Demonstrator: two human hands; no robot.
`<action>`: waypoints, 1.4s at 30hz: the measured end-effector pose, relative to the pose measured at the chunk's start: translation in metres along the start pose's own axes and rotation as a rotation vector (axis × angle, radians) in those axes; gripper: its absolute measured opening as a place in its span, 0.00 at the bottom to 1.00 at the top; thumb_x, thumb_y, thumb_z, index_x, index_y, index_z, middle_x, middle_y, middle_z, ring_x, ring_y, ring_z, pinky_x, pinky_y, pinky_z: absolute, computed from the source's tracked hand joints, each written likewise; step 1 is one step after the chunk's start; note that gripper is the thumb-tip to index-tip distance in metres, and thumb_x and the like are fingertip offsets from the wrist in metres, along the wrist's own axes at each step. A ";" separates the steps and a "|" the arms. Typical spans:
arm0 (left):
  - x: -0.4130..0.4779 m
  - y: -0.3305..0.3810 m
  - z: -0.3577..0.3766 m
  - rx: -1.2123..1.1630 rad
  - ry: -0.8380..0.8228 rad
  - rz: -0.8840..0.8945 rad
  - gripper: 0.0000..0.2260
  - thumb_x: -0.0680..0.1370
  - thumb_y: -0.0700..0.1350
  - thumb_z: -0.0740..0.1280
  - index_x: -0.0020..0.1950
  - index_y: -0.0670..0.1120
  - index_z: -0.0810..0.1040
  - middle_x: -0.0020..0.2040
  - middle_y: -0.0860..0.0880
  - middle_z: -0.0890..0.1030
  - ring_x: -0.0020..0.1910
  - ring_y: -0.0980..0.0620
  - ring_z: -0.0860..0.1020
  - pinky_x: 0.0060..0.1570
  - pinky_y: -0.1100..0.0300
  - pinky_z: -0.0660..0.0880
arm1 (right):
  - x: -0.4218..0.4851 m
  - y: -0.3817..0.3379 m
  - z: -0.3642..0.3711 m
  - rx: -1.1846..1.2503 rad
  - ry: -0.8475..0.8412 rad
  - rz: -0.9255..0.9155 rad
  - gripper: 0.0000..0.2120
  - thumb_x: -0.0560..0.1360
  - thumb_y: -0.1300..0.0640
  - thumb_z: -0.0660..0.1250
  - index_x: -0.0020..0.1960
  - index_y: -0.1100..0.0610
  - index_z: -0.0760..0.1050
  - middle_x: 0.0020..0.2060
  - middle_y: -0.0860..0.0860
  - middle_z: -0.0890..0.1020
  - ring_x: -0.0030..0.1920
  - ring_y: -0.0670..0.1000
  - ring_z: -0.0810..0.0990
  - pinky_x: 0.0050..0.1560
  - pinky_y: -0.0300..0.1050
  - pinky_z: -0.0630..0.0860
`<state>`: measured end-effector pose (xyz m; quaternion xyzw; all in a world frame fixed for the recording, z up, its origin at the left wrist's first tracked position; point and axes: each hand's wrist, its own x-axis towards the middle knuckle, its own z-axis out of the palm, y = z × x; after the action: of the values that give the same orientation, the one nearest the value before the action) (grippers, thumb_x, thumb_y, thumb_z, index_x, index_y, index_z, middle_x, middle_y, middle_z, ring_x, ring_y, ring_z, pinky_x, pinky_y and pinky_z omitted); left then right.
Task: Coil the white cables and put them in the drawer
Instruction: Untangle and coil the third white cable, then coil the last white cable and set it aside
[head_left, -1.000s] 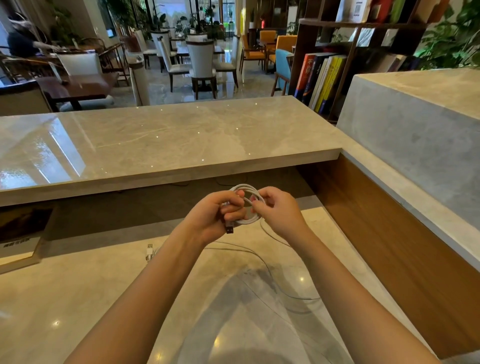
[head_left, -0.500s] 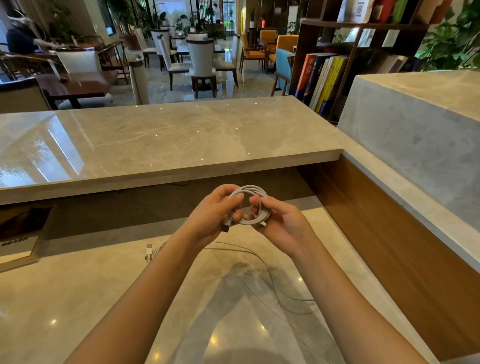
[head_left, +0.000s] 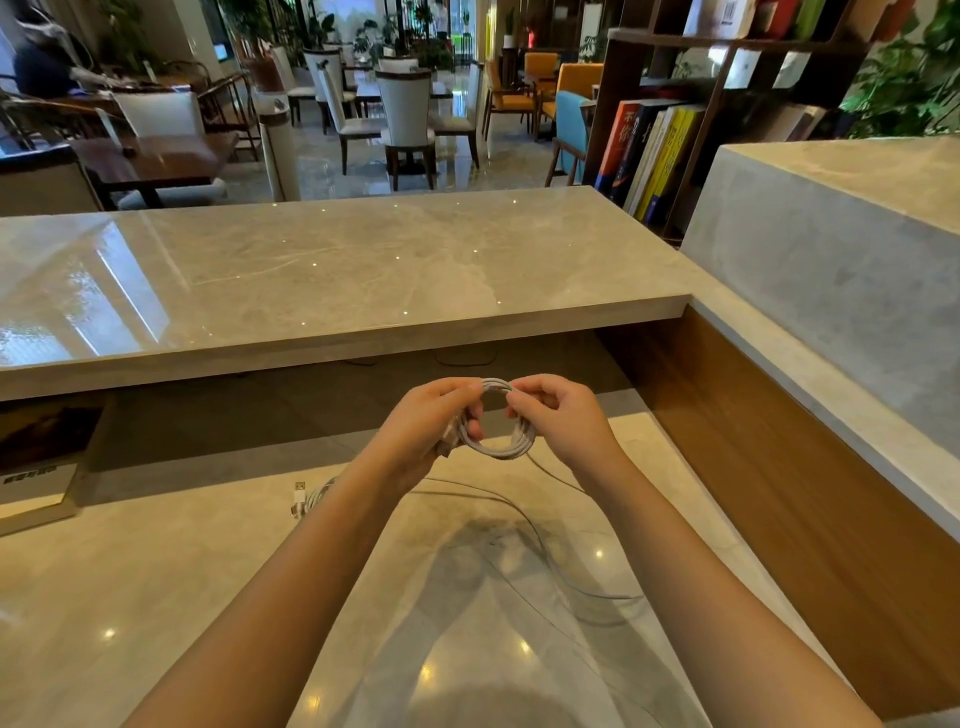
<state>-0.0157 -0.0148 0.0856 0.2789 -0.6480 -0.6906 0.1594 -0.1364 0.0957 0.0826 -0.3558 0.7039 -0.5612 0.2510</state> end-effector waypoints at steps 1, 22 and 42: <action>0.000 -0.001 -0.002 -0.007 0.004 0.000 0.14 0.79 0.46 0.61 0.58 0.38 0.77 0.35 0.49 0.77 0.32 0.55 0.75 0.43 0.53 0.69 | 0.000 0.001 0.001 0.062 -0.006 0.043 0.05 0.76 0.59 0.65 0.50 0.56 0.78 0.37 0.50 0.81 0.38 0.45 0.79 0.40 0.36 0.76; -0.027 -0.074 -0.095 0.126 0.457 -0.212 0.09 0.76 0.36 0.65 0.55 0.41 0.80 0.48 0.41 0.82 0.45 0.46 0.80 0.44 0.54 0.77 | 0.026 0.056 0.139 0.015 -0.176 0.316 0.10 0.76 0.59 0.65 0.56 0.60 0.77 0.48 0.55 0.81 0.49 0.52 0.79 0.54 0.49 0.77; -0.002 -0.148 -0.157 0.507 0.689 -0.286 0.14 0.75 0.39 0.66 0.61 0.47 0.78 0.55 0.45 0.79 0.48 0.50 0.75 0.50 0.52 0.77 | 0.046 0.107 0.181 -0.540 -0.261 -0.027 0.16 0.77 0.61 0.62 0.64 0.58 0.74 0.59 0.57 0.76 0.62 0.57 0.71 0.62 0.46 0.66</action>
<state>0.1001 -0.1239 -0.0603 0.6093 -0.6609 -0.3920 0.1955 -0.0518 -0.0388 -0.0628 -0.4880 0.7848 -0.3064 0.2281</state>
